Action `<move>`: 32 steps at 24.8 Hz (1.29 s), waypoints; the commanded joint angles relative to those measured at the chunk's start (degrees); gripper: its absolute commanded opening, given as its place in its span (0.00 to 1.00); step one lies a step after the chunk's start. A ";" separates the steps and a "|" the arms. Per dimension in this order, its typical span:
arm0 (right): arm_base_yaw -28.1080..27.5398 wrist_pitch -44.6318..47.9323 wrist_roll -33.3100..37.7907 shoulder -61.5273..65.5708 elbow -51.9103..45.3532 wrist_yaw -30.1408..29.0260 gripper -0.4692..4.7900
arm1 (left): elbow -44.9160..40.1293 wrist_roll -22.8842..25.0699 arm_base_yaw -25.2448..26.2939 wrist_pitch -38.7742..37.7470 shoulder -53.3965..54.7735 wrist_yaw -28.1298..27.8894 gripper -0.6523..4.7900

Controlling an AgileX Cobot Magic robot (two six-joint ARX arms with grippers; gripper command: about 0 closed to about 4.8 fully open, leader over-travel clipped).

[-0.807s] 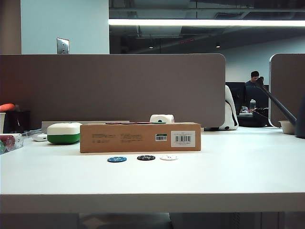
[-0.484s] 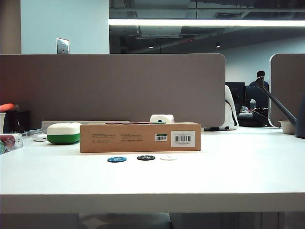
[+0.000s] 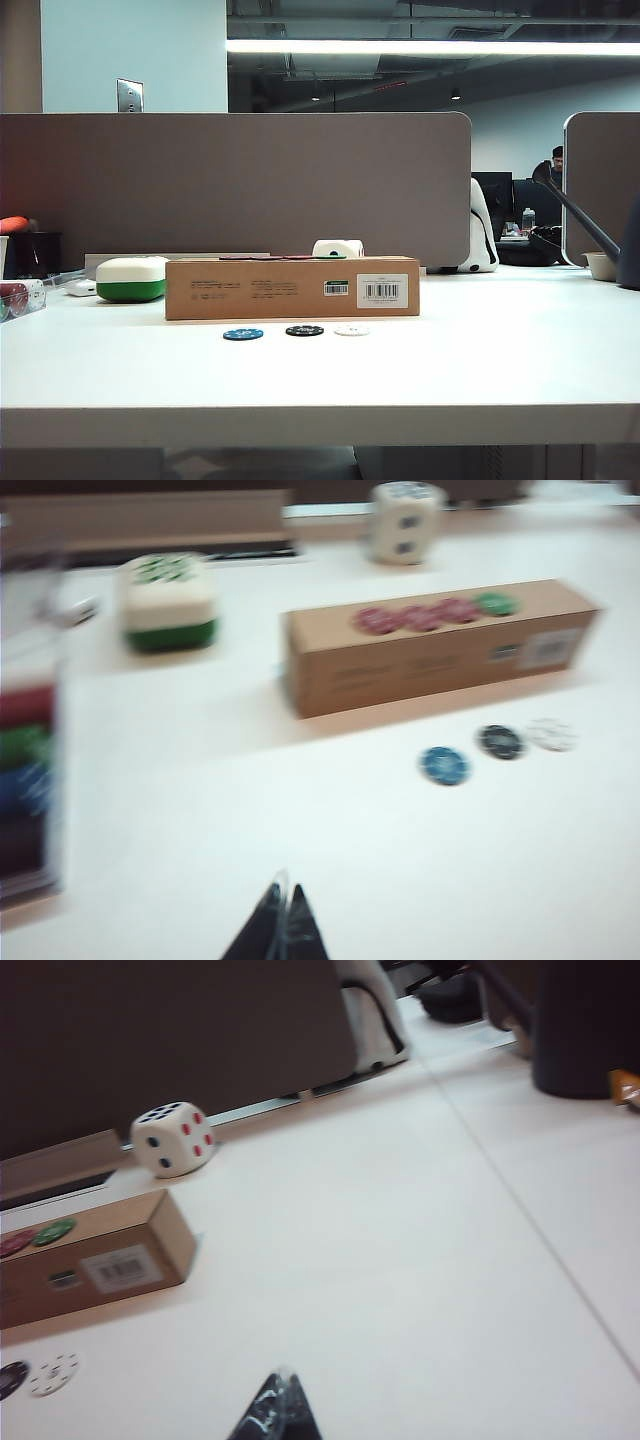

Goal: Push the chip, whose value equals the sum of all the chip values on the rectangular box, forward next to the box.

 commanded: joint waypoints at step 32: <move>0.04 6.36 30.53 0.13 -0.22 -35.67 0.09 | 50.90 0.26 -8.98 -13.51 66.69 0.00 0.11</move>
